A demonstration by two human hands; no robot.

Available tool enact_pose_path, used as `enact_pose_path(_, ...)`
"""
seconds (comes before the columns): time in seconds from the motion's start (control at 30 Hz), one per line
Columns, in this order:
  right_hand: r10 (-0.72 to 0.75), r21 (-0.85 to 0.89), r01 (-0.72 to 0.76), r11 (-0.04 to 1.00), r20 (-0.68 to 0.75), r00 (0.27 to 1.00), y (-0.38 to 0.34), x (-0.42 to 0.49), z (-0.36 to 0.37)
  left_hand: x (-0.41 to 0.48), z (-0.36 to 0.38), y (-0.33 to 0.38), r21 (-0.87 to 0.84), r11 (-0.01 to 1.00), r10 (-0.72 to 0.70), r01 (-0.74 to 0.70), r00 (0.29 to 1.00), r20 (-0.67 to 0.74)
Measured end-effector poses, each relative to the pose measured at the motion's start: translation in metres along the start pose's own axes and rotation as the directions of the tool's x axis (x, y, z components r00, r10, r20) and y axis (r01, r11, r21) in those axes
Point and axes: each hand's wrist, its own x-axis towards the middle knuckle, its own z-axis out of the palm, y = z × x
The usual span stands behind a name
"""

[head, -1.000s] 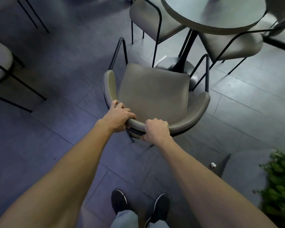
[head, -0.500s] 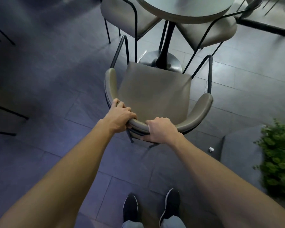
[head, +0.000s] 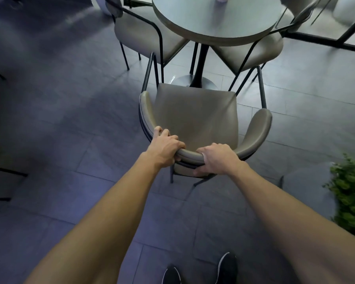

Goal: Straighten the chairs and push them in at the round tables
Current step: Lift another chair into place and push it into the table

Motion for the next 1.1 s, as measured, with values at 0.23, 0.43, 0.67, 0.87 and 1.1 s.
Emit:
enact_pose_path(0.23, -0.042, -0.006, 0.042, 0.999, -0.006, 0.999, 0.026, 0.032, -0.016, 0.039, -0.01, -0.016, -0.026, 1.0, 0.011, -0.011, 1.0, -0.01)
enact_pose_path(0.43, -0.056, -0.01, 0.055, 0.998, -0.033, 0.998, 0.045, 0.054, -0.022, 0.065, -0.017, -0.024, -0.059, 0.998, 0.016, -0.017, 0.999, -0.03)
enact_pose_path(0.67, -0.073, -0.019, 0.072, 0.997, -0.032, 0.997, 0.064, 0.078, -0.033, 0.094, -0.025, -0.033, -0.059, 0.998, 0.003, -0.005, 1.0, -0.029)
enact_pose_path(0.87, -0.082, -0.036, 0.08, 0.996, -0.032, 0.996, 0.079, 0.092, -0.04, 0.114, -0.032, -0.037, -0.065, 0.998, 0.001, -0.002, 1.0, -0.016)
enact_pose_path(1.1, -0.084, -0.025, 0.083, 0.996, -0.019, 0.996, 0.085, 0.103, -0.044, 0.125, -0.034, -0.042, -0.084, 0.996, 0.018, -0.019, 1.0, -0.015)
